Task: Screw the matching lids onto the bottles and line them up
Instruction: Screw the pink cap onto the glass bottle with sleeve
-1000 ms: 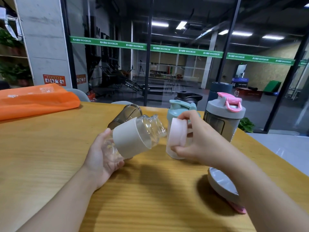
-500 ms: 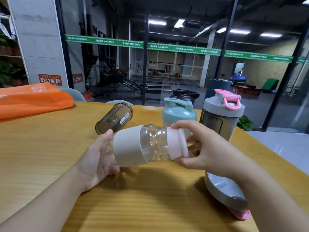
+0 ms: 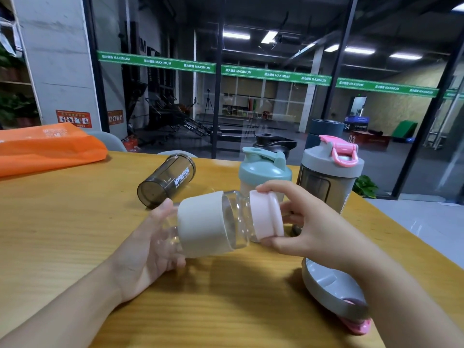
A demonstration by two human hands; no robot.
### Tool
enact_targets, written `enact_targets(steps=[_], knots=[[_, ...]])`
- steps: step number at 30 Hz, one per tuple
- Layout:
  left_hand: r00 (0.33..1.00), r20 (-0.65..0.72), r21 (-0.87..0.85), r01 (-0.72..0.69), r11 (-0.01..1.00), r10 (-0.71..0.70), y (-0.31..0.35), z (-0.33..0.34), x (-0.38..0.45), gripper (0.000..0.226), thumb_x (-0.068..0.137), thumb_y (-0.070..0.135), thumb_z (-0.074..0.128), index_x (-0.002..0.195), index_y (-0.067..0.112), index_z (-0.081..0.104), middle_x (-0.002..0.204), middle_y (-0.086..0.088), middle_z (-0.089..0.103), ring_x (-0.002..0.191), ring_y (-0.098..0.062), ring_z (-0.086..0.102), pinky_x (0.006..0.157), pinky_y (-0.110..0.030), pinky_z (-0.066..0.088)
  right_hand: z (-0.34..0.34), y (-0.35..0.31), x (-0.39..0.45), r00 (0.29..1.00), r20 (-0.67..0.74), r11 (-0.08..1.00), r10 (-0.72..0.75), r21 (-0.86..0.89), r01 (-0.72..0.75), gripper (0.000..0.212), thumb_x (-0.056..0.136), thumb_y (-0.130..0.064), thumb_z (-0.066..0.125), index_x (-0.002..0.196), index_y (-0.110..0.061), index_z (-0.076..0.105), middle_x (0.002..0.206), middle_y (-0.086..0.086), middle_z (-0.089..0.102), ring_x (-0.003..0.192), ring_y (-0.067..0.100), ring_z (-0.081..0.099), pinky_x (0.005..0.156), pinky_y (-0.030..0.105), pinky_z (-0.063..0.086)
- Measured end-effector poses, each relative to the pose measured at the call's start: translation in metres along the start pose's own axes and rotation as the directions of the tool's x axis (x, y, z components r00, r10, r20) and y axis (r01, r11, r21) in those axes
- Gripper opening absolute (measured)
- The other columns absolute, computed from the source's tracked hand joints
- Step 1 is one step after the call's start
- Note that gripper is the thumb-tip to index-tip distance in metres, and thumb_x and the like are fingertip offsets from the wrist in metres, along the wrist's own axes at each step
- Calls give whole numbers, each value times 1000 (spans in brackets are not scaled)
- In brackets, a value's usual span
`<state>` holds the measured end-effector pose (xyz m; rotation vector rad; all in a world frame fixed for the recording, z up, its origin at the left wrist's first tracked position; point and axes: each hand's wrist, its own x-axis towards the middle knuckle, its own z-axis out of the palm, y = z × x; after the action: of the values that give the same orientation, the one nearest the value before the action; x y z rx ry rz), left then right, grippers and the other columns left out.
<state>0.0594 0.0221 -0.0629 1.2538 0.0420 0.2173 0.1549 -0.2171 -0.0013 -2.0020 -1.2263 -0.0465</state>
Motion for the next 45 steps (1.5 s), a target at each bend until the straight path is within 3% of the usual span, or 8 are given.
enact_targets(steps=[4, 9, 17, 24, 31, 38, 42, 45], knots=[[992, 117, 3, -42, 999, 42, 0, 4, -3, 78, 36, 50, 87, 109, 33, 66, 99, -2, 68, 72, -21, 59, 51, -26, 47, -8, 3, -2, 1000, -5, 993, 22, 119, -21, 67, 70, -9, 79, 112, -53, 50, 107, -19, 60, 101, 7, 61, 81, 13, 46], [999, -9, 96, -36, 995, 37, -3, 7, -2, 62, 53, 61, 64, 103, 24, 67, 74, -10, 60, 50, -23, 52, 39, -24, 41, -5, 2, -2, 998, 56, 990, 42, 133, -49, 67, 70, -8, 79, 113, -50, 51, 107, -20, 62, 98, 8, 63, 79, 18, 50], [992, -51, 163, -105, 981, 115, -9, 9, -1, 58, 56, 61, 55, 101, 26, 65, 70, -9, 58, 45, -24, 48, 35, -25, 34, -6, 5, 0, 991, 58, 987, 124, 94, -129, 55, 62, -44, 77, 112, -46, 54, 109, -11, 62, 86, 18, 68, 79, 42, 57], [990, -11, 178, -137, 974, 141, -8, 11, -3, 45, 57, 59, 54, 90, 32, 70, 64, -4, 59, 47, -21, 48, 37, -25, 35, 1, 4, 2, 963, 97, 933, 250, 241, -267, 49, 70, -55, 63, 104, -19, 60, 73, 0, 68, 60, 19, 64, 56, 28, 52], [992, -18, 127, -118, 985, 121, -7, 9, 0, 52, 60, 58, 56, 102, 29, 66, 67, -4, 58, 48, -23, 48, 39, -23, 36, -15, 7, -2, 951, 211, 867, 226, 401, -295, 63, 70, -13, 71, 123, -37, 47, 120, 9, 54, 77, 30, 70, 70, 28, 55], [993, -16, 128, -114, 985, 117, -8, 8, -1, 53, 59, 59, 56, 100, 26, 66, 69, -6, 58, 49, -24, 47, 40, -23, 35, -12, 2, -1, 930, 167, 897, 328, 253, -362, 38, 78, -45, 60, 104, -17, 57, 72, -2, 67, 51, 22, 60, 46, 28, 46], [991, -5, 136, -130, 982, 132, -8, 9, 0, 46, 61, 59, 55, 92, 27, 68, 68, -6, 57, 48, -23, 46, 40, -23, 34, -9, 2, 1, 909, 157, 901, 386, 150, -408, 72, 72, -70, 38, 96, -6, 61, 58, 4, 65, 37, 15, 46, 40, 23, 33], [993, -2, 142, -117, 983, 119, -9, 9, 0, 48, 61, 59, 55, 94, 27, 68, 69, -7, 57, 49, -24, 47, 41, -24, 34, -8, 5, 2, 899, 165, 896, 405, 123, -426, 76, 67, -74, 33, 90, -7, 61, 46, -3, 58, 38, 16, 45, 40, 22, 32]])
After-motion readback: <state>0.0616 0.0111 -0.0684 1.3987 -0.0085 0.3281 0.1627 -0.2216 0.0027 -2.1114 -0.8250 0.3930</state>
